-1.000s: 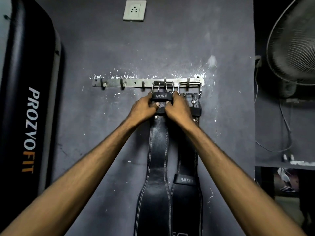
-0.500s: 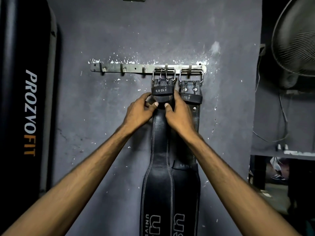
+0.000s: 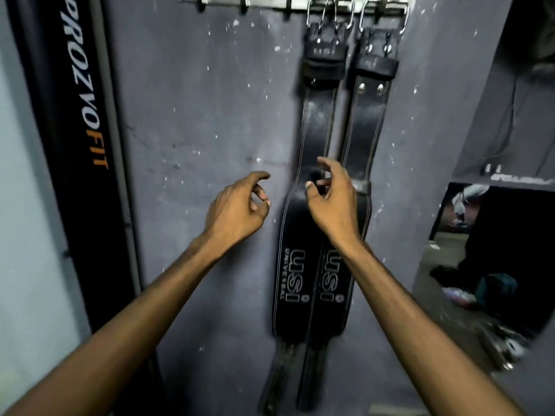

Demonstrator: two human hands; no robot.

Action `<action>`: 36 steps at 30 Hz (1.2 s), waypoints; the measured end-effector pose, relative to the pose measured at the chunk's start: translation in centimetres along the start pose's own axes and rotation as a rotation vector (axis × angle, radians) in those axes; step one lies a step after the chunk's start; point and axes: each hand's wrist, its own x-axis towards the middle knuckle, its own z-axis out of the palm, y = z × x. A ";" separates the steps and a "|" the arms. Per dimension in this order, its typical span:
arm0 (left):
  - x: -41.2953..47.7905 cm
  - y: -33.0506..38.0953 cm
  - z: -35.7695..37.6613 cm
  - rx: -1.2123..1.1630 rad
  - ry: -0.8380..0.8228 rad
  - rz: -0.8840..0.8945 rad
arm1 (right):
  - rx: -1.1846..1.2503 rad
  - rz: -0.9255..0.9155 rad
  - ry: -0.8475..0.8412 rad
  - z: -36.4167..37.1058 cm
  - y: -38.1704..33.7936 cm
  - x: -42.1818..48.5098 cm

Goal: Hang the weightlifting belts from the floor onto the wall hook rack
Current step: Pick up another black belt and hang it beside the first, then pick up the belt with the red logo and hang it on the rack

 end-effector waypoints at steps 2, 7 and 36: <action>-4.0 -1.8 0.3 -0.023 -0.052 -0.043 | -0.028 0.055 -0.049 1.0 1.0 -3.8; -14.9 -5.7 2.6 -0.088 -0.206 -0.210 | -0.081 0.229 -0.200 3.2 4.9 -13.9; -98.0 -24.0 27.5 -0.079 -0.884 -1.301 | -0.058 1.216 -0.957 17.0 40.0 -96.6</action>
